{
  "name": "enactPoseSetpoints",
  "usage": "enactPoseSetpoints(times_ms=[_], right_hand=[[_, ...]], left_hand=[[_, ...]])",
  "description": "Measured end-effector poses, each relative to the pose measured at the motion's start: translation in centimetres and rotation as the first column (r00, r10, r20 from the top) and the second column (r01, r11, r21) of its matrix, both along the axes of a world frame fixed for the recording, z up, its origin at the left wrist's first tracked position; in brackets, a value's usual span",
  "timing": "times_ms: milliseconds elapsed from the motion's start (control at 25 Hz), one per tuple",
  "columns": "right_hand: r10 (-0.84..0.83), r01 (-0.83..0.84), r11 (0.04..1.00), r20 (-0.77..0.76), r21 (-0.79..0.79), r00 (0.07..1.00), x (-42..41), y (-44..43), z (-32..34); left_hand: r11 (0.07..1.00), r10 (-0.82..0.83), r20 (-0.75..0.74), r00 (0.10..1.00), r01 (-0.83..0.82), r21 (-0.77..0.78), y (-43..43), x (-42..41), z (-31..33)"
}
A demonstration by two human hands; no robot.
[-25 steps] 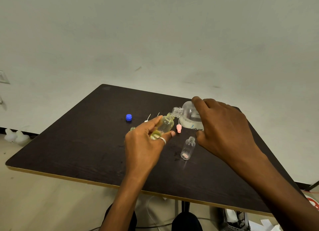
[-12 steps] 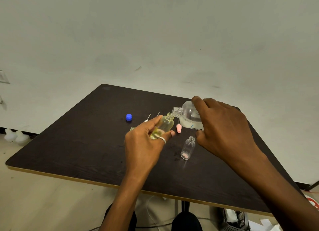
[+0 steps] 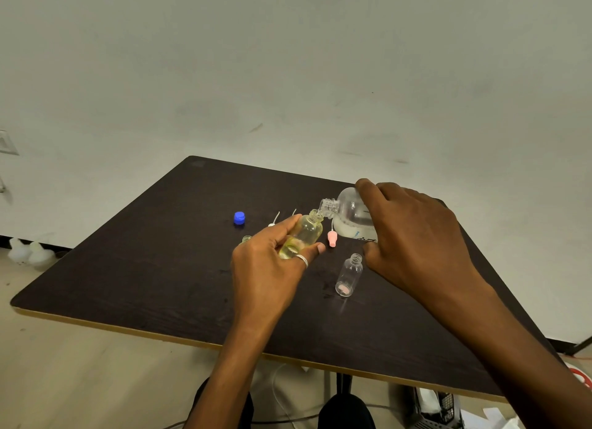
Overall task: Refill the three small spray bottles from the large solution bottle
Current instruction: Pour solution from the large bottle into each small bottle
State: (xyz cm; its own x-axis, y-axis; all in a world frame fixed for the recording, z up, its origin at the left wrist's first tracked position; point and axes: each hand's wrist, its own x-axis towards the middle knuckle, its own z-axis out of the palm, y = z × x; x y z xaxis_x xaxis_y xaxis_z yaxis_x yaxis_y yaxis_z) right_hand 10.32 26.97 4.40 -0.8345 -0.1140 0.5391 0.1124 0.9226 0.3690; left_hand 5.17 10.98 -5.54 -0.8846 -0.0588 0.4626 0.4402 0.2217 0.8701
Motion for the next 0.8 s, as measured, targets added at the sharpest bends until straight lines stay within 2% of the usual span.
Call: enactPoseSetpoints(times_ms=[800], right_hand=[[0.013, -0.013, 1.0, 0.026, 0.0, 1.0, -0.16, 0.0, 0.01]], left_hand=[[1.0, 0.004, -0.013, 1.0, -0.004, 0.001, -0.01, -0.02, -0.11]])
